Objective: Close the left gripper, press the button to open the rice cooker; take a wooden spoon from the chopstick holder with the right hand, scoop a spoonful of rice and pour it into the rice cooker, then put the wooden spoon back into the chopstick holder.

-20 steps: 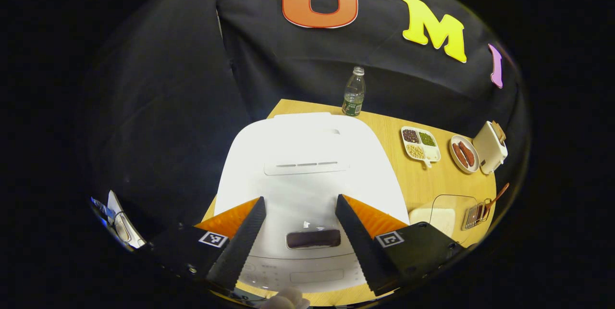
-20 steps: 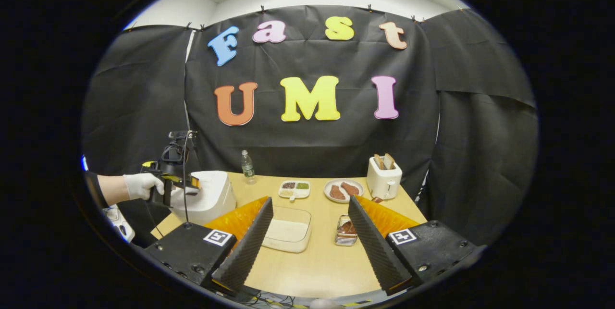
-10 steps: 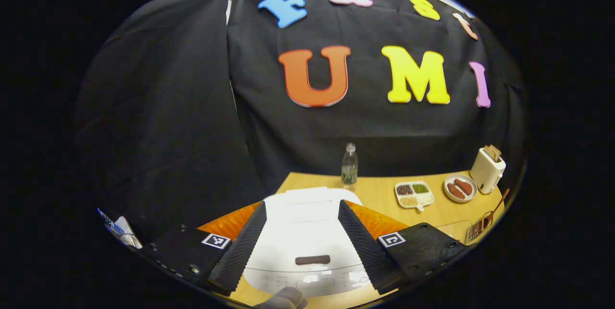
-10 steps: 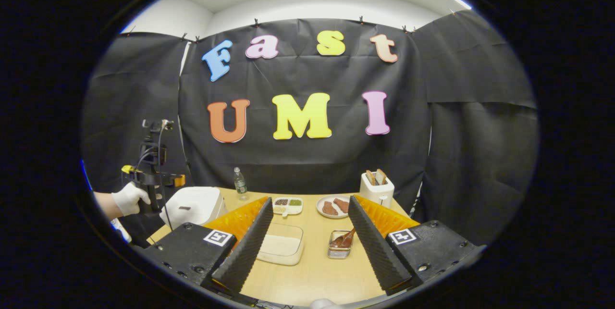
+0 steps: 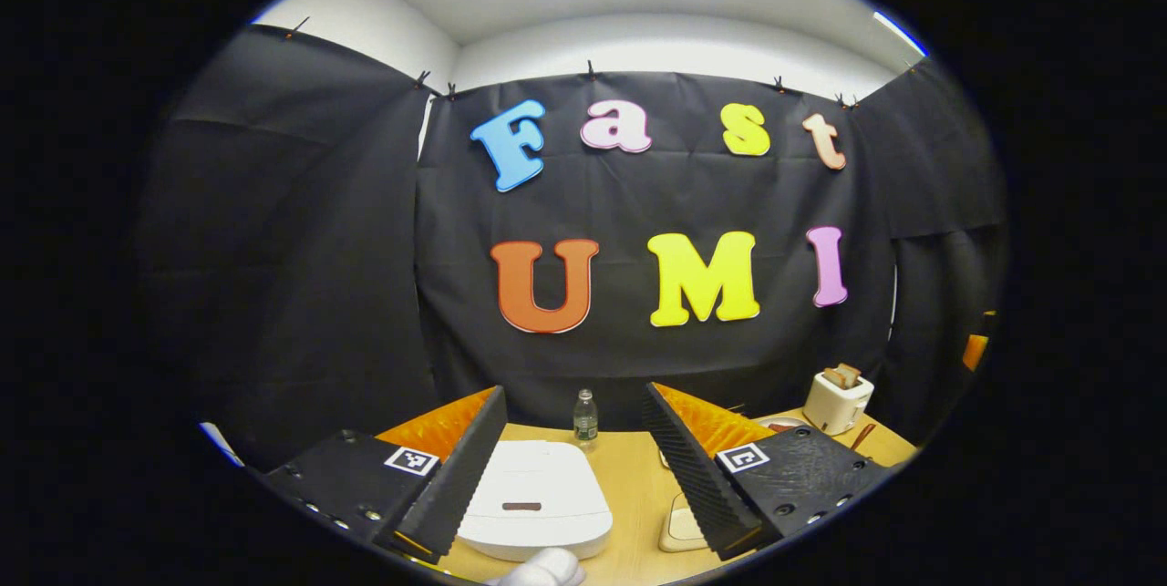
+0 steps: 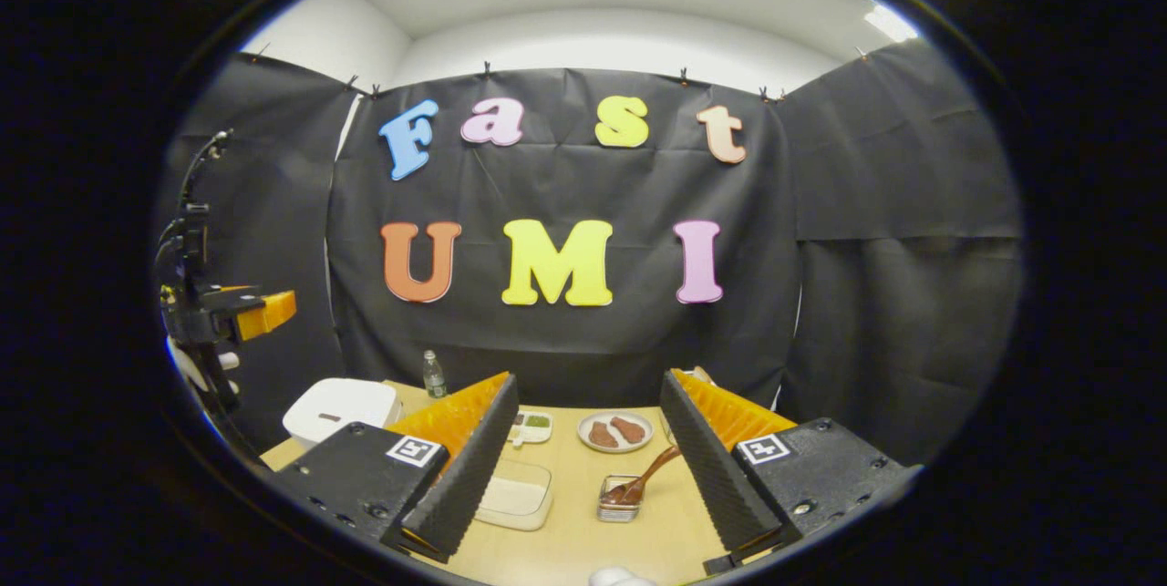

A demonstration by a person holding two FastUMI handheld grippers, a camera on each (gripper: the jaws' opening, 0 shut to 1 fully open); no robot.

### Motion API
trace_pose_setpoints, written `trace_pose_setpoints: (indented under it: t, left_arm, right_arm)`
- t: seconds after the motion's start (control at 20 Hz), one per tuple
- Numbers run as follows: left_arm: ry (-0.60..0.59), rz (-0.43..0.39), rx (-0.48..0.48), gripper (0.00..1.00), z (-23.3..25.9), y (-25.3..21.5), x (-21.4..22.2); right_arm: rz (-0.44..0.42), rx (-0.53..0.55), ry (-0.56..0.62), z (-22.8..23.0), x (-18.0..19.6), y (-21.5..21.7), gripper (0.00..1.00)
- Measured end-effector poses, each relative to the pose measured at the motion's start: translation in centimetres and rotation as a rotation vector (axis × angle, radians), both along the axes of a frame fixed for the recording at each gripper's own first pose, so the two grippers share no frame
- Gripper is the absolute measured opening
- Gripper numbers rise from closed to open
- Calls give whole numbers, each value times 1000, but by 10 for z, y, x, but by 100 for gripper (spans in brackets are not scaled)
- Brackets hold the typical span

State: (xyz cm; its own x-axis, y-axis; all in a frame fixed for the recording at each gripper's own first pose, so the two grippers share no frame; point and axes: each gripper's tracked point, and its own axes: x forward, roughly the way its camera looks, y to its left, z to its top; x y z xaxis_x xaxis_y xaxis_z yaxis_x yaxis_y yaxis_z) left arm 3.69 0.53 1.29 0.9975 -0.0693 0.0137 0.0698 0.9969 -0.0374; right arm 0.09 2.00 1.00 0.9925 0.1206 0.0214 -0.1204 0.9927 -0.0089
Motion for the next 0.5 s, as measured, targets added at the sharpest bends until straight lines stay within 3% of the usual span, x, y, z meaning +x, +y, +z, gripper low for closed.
trace_pose_setpoints:
  t: [0.5]
  left_arm:
    - [-30,-98,2,95,9,-33,-61]
  right_arm:
    - [-14,8,4,0,3,-1,100]
